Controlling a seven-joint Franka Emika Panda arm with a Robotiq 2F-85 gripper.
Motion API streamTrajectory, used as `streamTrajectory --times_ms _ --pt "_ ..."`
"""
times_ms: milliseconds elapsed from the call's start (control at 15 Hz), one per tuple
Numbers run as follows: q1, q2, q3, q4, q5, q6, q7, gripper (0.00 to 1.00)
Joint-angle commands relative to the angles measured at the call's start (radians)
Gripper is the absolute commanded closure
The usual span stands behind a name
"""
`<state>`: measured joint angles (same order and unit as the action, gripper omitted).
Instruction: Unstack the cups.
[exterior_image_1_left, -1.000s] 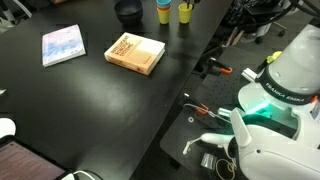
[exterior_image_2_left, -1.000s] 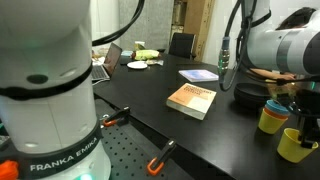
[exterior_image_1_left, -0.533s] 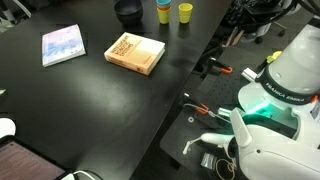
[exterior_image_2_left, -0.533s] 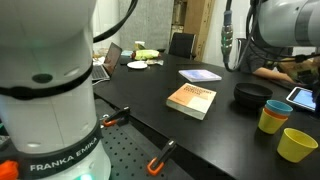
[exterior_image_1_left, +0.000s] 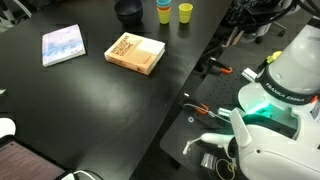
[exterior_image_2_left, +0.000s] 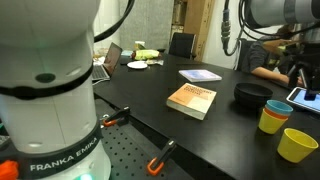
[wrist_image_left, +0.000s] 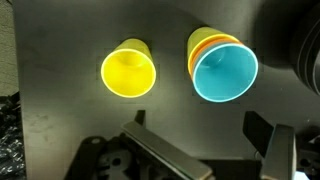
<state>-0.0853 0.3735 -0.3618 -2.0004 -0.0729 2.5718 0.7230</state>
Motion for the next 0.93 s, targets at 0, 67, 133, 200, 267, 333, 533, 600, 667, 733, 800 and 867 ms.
streamTrajectory --times_ms 0,67,133,200,267,333,533,600,667,733,800,867 --pt "-0.018 0.095 0.036 0.104 0.011 -0.074 -0.025 0.00" --pt "-0.020 0.109 0.042 0.111 0.015 -0.083 -0.027 0.00" --pt "-0.020 0.122 0.046 0.116 0.016 -0.087 -0.028 0.00" --pt "-0.020 0.135 0.047 0.122 0.015 -0.090 -0.028 0.00" --pt "-0.019 0.148 0.048 0.129 0.014 -0.091 -0.029 0.00" --pt "-0.015 0.161 0.044 0.135 0.007 -0.090 -0.025 0.00" --pt "-0.015 0.186 0.041 0.153 0.008 -0.090 -0.026 0.00" --pt "-0.015 0.193 0.040 0.159 0.009 -0.090 -0.024 0.00" --pt "-0.017 0.198 0.041 0.164 0.011 -0.090 -0.027 0.00" --pt "-0.018 0.203 0.041 0.167 0.013 -0.086 -0.025 0.00" --pt "-0.018 0.207 0.040 0.170 0.013 -0.086 -0.024 0.00" --pt "-0.020 0.211 0.041 0.172 0.014 -0.087 -0.028 0.25"
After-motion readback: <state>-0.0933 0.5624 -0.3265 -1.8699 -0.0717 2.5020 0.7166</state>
